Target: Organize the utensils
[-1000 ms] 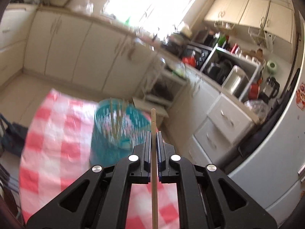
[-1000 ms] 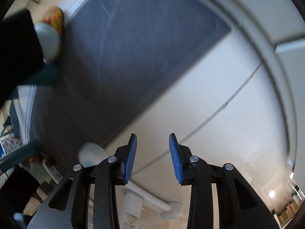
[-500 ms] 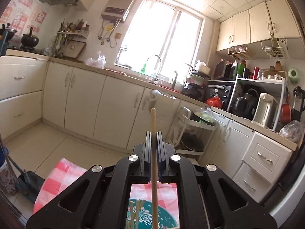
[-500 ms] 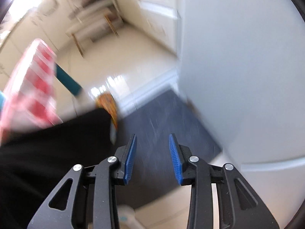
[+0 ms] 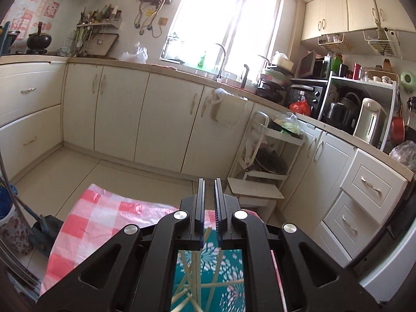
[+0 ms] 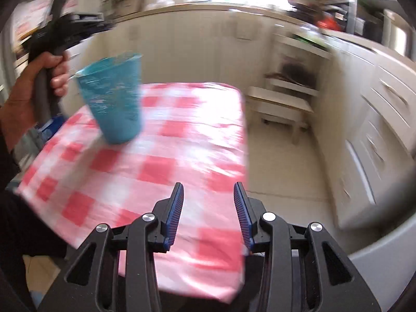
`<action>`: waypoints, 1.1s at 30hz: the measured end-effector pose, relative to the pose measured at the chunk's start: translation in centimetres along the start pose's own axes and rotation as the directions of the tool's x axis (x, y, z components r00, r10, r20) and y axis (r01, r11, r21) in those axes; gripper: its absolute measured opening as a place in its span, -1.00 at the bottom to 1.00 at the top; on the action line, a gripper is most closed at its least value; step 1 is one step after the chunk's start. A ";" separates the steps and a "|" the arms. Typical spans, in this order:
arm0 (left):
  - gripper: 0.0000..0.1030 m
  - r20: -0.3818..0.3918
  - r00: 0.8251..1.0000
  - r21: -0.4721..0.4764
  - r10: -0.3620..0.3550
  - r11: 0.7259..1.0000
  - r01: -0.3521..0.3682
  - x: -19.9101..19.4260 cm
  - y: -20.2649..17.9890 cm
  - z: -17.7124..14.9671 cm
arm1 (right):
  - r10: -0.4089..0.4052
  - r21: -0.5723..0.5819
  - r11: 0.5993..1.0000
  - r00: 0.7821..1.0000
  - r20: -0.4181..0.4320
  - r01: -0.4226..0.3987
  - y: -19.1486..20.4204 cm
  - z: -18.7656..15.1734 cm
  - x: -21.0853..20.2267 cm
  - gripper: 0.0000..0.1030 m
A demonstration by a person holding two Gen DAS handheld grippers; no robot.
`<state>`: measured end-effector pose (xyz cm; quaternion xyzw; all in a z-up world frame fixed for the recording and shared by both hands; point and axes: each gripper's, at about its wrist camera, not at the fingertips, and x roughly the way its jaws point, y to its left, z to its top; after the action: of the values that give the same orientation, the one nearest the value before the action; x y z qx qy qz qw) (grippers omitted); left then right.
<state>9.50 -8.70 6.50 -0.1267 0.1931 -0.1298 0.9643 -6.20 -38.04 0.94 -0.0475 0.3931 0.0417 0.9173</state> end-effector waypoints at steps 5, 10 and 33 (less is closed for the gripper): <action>-0.58 -0.001 1.000 -0.021 0.006 1.000 -0.006 -3.6 2.0 -1.3 | 0.093 0.075 0.993 0.996 0.014 -0.093 2.2 2.4 1.2 -0.21; -0.26 -0.040 0.997 0.028 0.066 0.998 -0.064 -7.3 3.1 -3.0 | 0.120 0.176 0.976 0.991 0.060 -0.129 6.2 3.1 2.2 -0.21; 0.85 -0.282 0.928 0.097 0.243 0.970 -0.224 -26.7 0.1 -5.6 | 0.005 0.178 0.983 0.972 0.236 -0.048 14.6 2.6 -16.7 0.44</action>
<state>-16.53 -1.68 10.46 -0.0517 0.3425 -0.0373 0.9374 -17.45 -23.86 14.07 0.0471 0.2847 0.0232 0.9572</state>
